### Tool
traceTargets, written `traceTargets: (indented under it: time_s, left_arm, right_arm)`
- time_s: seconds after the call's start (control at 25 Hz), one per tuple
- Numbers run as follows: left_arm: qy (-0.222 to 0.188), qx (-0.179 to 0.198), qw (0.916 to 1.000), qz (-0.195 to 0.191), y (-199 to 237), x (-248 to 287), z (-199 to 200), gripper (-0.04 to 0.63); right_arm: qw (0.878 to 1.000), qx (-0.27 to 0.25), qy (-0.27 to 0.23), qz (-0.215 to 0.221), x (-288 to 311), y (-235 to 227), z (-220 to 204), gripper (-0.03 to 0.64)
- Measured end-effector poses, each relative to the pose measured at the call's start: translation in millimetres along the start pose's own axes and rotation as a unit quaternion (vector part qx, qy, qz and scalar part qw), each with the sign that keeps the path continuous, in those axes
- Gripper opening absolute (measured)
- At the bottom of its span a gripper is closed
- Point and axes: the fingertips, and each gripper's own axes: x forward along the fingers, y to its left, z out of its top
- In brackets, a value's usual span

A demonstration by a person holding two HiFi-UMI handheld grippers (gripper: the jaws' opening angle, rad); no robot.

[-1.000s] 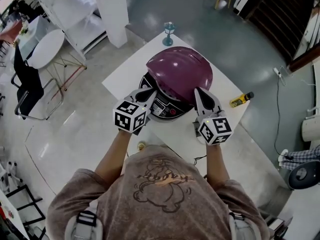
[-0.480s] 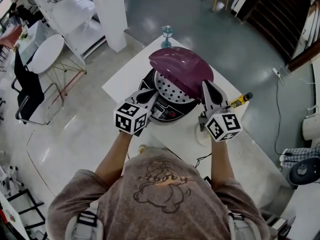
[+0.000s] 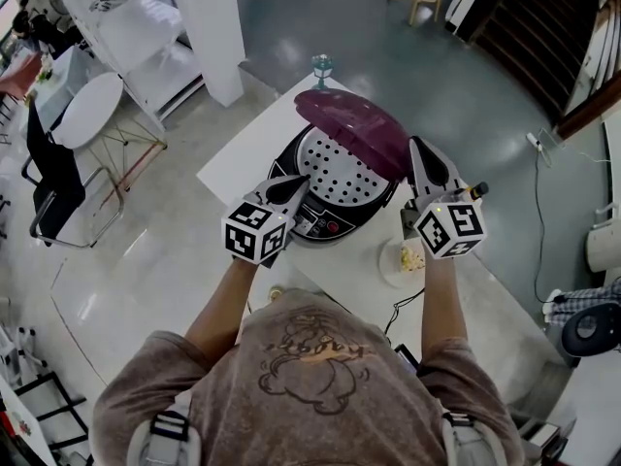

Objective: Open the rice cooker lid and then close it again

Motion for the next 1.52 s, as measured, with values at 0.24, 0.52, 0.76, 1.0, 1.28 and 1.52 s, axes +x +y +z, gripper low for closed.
traceTargets:
  time_s: [0.24, 0.52, 0.76, 1.0, 1.28, 1.52]
  left_arm:
    - [-0.005, 0.001, 1.0, -0.001, 1, 3, 6, 0.02]
    - [-0.01, 0.003, 0.9999, -0.004, -4, 8, 12, 0.02]
    - [-0.011, 0.006, 0.9999, -0.006, -7, 12, 14, 0.02]
    - [-0.012, 0.009, 0.9999, -0.009, -10, 13, 16, 0.02]
    - [-0.013, 0.009, 0.9998, -0.01, -13, 16, 16, 0.02]
    - [-0.01, 0.009, 0.9999, -0.011, -16, 16, 14, 0.02]
  right_arm:
    - [1.0, -0.012, -0.017, -0.011, 7, -19, 21, 0.005]
    - [0.999, -0.028, -0.005, -0.014, 19, -40, 27, 0.005]
    - [0.999, -0.039, -0.003, -0.011, 26, -51, 31, 0.003]
    - [0.999, -0.048, -0.001, -0.016, 32, -66, 38, 0.005]
    - [0.998, -0.05, -0.003, -0.038, 36, -93, 45, 0.003]
    - [0.997, -0.046, 0.006, -0.059, 41, -120, 44, 0.003]
